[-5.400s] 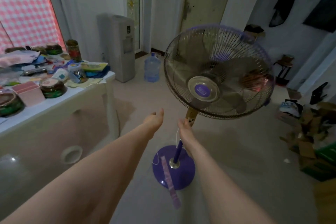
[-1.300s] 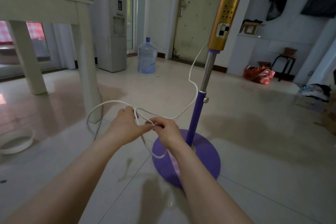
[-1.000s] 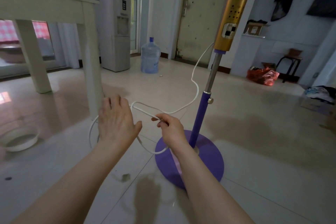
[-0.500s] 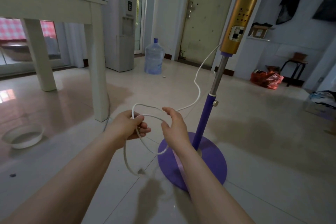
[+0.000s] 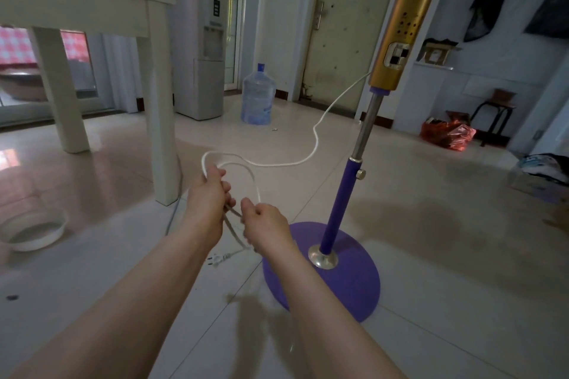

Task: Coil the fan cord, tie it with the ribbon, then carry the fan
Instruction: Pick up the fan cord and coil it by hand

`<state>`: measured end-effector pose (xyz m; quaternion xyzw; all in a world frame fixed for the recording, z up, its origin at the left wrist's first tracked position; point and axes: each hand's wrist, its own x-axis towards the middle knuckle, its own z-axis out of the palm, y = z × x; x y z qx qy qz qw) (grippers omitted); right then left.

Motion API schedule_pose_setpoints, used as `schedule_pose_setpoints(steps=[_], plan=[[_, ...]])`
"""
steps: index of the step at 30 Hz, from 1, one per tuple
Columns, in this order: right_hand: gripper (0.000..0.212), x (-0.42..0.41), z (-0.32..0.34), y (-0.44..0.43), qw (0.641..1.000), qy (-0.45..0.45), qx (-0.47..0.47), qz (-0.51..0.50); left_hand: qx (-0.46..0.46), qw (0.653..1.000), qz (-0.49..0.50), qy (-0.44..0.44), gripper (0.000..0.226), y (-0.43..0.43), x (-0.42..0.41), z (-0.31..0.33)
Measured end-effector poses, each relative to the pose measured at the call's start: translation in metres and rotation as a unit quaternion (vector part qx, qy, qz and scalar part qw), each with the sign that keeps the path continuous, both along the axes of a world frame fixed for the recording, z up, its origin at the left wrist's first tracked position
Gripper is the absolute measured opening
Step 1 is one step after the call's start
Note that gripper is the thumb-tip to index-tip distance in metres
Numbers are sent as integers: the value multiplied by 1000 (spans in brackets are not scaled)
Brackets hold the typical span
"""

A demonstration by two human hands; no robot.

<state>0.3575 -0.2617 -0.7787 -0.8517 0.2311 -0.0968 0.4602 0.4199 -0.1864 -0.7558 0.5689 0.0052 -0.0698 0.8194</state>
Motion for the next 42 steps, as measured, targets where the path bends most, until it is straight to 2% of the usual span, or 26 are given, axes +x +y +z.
schedule_pose_setpoints(steps=[2,4,7,9,11,14,16,18,21,23,24,26,28,31,33,35,36,37,39,41,42], plan=[[59,-3,2,3,990,56,131,-17,-19,999,14,-41,37,0,-2,3],[64,-5,4,3,962,84,258,-14,-38,996,20,-80,37,-1,-6,5],[53,-3,2,1,922,58,384,-5,-74,993,-18,-93,34,-2,-9,10],[40,1,-1,0,886,-7,463,-27,-74,988,-106,-82,33,0,-12,13],[32,3,-2,-5,849,-64,522,-44,-51,968,-236,-72,34,5,-15,13],[26,-3,-4,-12,823,-84,561,-28,46,892,-438,-101,32,18,-18,11],[31,-5,-4,-16,848,-73,525,-30,134,827,-527,-143,24,27,-20,14],[32,-5,-3,-20,880,-75,467,-49,182,775,-582,-165,19,35,-20,17],[34,-1,-2,-28,892,-94,436,-66,141,759,-627,-106,52,50,-14,16],[44,3,-2,-33,906,-113,400,-84,127,772,-619,-63,63,59,-11,16],[45,3,-3,-36,912,-124,380,-90,153,796,-584,-37,64,62,-9,18],[44,1,-6,-44,931,-141,323,-97,272,846,-457,-28,63,66,2,14],[44,-3,-10,-54,956,-150,233,-92,378,863,-324,-92,66,72,11,9],[41,-4,-12,-61,981,-161,96,-57,407,880,-165,-183,71,55,15,15],[41,-3,-9,-61,983,-174,44,-26,449,850,-132,-241,92,42,11,16],[40,-4,-4,-61,982,-187,5,5,512,798,-89,-306,105,32,8,10],[38,-5,-2,-60,980,-196,-15,17,533,776,-80,-328,103,29,6,7],[37,-6,1,-60,978,-204,-38,25,537,770,-88,-335,96,28,7,4],[35,-8,5,-60,972,-225,-69,25,503,792,-131,-322,71,25,9,0],[33,-8,8,-60,967,-244,-75,18,468,813,-180,-295,36,22,6,-2],[30,-8,9,-61,965,-250,-82,15,435,837,-199,-264,29,19,4,-3]])
